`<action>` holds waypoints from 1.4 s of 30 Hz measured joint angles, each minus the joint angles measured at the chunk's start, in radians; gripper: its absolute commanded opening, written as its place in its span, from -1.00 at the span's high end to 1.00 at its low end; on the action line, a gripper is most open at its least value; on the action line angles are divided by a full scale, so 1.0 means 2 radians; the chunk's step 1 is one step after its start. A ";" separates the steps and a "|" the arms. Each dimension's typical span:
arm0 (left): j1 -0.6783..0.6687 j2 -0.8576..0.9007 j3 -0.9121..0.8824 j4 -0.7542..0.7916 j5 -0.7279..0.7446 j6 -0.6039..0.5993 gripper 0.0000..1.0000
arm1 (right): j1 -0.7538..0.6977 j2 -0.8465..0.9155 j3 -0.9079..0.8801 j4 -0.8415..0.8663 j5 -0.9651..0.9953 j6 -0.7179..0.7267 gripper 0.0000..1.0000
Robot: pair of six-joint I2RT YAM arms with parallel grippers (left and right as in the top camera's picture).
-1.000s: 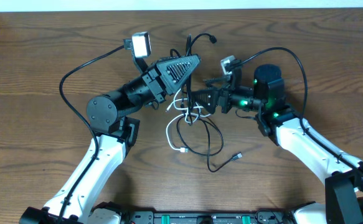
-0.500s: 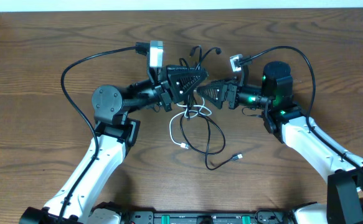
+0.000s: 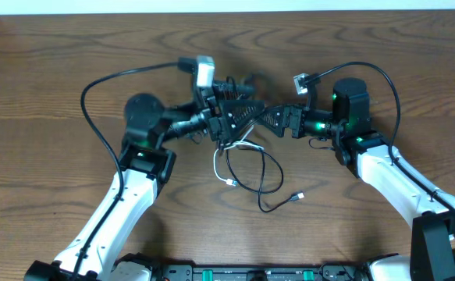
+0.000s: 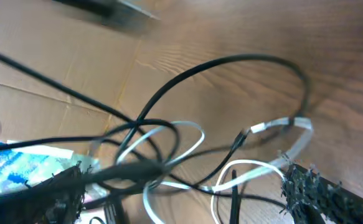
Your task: Untangle cables
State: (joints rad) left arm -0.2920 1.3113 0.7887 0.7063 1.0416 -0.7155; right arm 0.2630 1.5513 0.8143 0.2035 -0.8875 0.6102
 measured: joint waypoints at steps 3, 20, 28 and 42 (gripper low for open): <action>0.000 0.000 0.002 -0.120 -0.028 0.059 -0.58 | 0.000 0.000 0.000 -0.014 0.001 -0.005 -0.98; -0.001 0.000 0.002 -0.507 -0.516 0.166 -0.65 | -0.002 0.000 0.000 -0.062 0.029 -0.035 -0.99; -0.001 -0.002 0.002 -0.511 -0.528 0.177 -0.66 | -0.004 0.000 0.000 -0.067 0.037 -0.037 -0.99; -0.001 -0.127 0.002 -0.497 -0.529 0.147 -0.66 | -0.004 0.000 0.000 -0.079 0.041 -0.039 -0.98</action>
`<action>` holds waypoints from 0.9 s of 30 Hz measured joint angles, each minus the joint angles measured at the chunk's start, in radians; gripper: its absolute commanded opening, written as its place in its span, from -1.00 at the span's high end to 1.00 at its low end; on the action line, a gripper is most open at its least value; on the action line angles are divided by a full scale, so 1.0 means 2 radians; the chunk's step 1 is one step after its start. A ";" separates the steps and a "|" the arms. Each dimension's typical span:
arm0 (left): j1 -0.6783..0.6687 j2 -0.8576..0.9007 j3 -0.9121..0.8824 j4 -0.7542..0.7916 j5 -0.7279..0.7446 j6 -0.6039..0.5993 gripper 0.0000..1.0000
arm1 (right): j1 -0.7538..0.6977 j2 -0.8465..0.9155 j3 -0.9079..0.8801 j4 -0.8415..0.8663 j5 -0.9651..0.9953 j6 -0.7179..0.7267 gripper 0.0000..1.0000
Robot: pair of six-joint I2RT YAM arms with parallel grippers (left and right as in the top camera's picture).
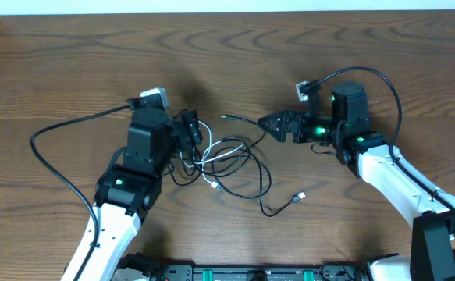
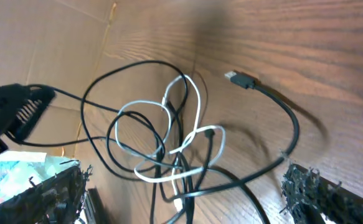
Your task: Untangle cables
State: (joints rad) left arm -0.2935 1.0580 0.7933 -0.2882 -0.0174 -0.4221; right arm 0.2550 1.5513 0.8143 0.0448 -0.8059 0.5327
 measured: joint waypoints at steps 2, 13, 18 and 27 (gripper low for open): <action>0.000 -0.001 0.000 0.000 -0.005 0.046 -0.66 | 0.000 0.000 0.000 -0.003 0.001 -0.002 -0.99; 0.000 0.004 0.000 -0.104 -0.064 0.307 -0.66 | 0.000 0.000 0.000 -0.005 0.006 -0.011 -0.99; 0.000 0.007 0.001 -0.189 -0.101 0.356 -0.66 | 0.000 0.000 0.000 -0.006 0.008 -0.011 -0.99; -0.001 0.007 0.001 -0.192 -0.214 0.343 -0.66 | 0.000 0.000 0.000 -0.006 0.009 -0.011 -0.99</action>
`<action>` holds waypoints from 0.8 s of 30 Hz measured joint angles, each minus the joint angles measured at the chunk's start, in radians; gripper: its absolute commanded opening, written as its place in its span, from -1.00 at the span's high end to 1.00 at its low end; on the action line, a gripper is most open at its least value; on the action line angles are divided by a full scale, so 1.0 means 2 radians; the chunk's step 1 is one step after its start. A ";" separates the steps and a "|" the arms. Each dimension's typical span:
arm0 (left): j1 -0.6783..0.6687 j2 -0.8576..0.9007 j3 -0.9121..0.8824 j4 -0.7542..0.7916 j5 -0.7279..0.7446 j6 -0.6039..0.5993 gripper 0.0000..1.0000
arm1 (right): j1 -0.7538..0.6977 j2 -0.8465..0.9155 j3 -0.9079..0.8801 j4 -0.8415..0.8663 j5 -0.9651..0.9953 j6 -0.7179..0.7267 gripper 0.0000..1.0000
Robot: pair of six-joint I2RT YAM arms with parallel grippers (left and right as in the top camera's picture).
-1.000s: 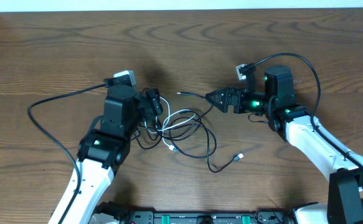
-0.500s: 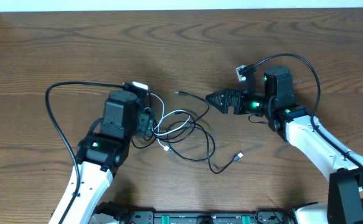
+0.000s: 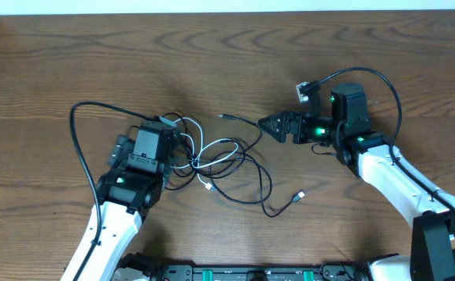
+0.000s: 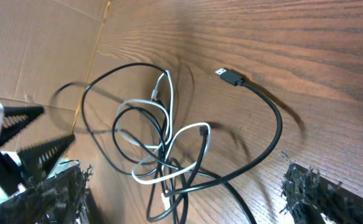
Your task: Untangle cables
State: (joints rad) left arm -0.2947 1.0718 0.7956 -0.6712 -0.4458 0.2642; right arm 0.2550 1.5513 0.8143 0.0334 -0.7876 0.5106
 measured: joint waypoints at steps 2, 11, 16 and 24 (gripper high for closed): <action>0.000 0.000 0.000 0.002 -0.038 -0.015 -0.67 | 0.000 0.000 0.000 0.000 0.000 0.000 -0.98; 0.000 0.000 0.000 0.049 -0.082 -0.054 -0.65 | 0.000 0.000 0.000 0.000 0.001 0.000 -0.98; 0.000 0.000 0.000 0.091 0.020 -0.075 -0.46 | 0.000 0.000 0.000 0.000 0.006 0.000 -0.99; 0.000 0.093 0.000 0.140 0.136 -0.142 -0.60 | 0.000 0.000 0.000 0.000 0.011 0.000 -0.99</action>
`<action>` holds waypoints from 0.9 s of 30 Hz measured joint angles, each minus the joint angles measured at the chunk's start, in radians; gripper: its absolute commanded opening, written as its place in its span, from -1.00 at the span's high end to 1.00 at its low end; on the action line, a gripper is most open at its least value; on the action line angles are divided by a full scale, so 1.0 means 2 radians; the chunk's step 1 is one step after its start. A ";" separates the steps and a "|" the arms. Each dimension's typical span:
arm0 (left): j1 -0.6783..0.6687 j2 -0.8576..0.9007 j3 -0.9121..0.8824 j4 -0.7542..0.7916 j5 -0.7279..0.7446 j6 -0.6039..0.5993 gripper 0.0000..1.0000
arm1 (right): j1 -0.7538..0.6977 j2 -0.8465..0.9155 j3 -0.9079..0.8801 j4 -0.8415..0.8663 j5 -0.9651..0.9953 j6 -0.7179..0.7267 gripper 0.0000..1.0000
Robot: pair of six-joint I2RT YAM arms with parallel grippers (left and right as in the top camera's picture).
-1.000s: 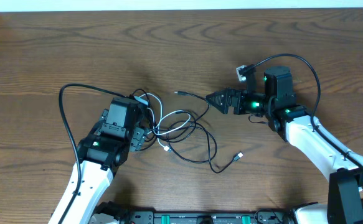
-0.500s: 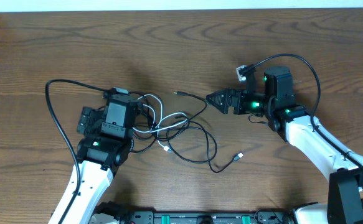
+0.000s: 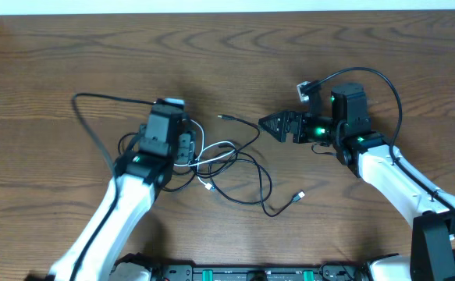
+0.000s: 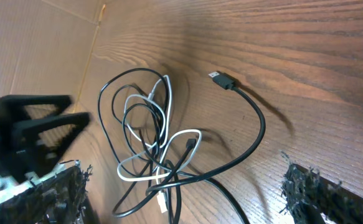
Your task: Untangle cables
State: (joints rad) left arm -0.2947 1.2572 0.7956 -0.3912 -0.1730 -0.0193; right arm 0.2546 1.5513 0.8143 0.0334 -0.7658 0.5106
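A tangle of black and white cables lies on the wooden table between the arms. In the right wrist view the tangle shows loops of both cables crossing. One black plug points to the far side, shown also as the black plug. The other black end lies near the front. A white plug sits at the tangle's front. My left gripper is at the tangle's left edge, blurred, its jaws apart. My right gripper stands open to the right of the tangle, holding nothing, its fingers wide.
The left wrist camera's own black lead arcs over the table to the left of the left arm. The right arm's lead loops behind its wrist. Cardboard borders the table at the far left.
The left arm has shifted its pose and its gripper now sits slightly farther back at the tangle's left edge. The loops have shifted a little. The right arm has not moved.
First both grippers were close together mid-table with the cables bunched between them. Then the left gripper was off to the left with the tangle on the table beside it, the right gripper open and apart. Since then the left gripper has stayed open by the tangle.
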 measured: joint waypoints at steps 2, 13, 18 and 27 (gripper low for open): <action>0.000 0.051 0.000 0.034 0.012 -0.006 -0.61 | 0.000 0.000 0.000 -0.001 0.000 0.000 -0.98; 0.000 0.139 0.000 0.108 0.019 0.068 -0.61 | 0.000 0.000 0.000 -0.011 0.000 0.000 -0.99; 0.018 0.139 0.000 0.109 -0.008 0.110 -0.61 | 0.000 0.000 0.000 -0.011 0.000 0.000 -0.99; 0.068 0.139 0.000 0.108 0.012 0.121 -0.54 | 0.000 0.000 0.000 -0.011 0.000 -0.001 -0.99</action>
State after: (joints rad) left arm -0.1581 1.5345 0.7952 -0.1761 -0.1486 0.2230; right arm 0.2546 1.5517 0.8143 0.0105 -0.7650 0.5095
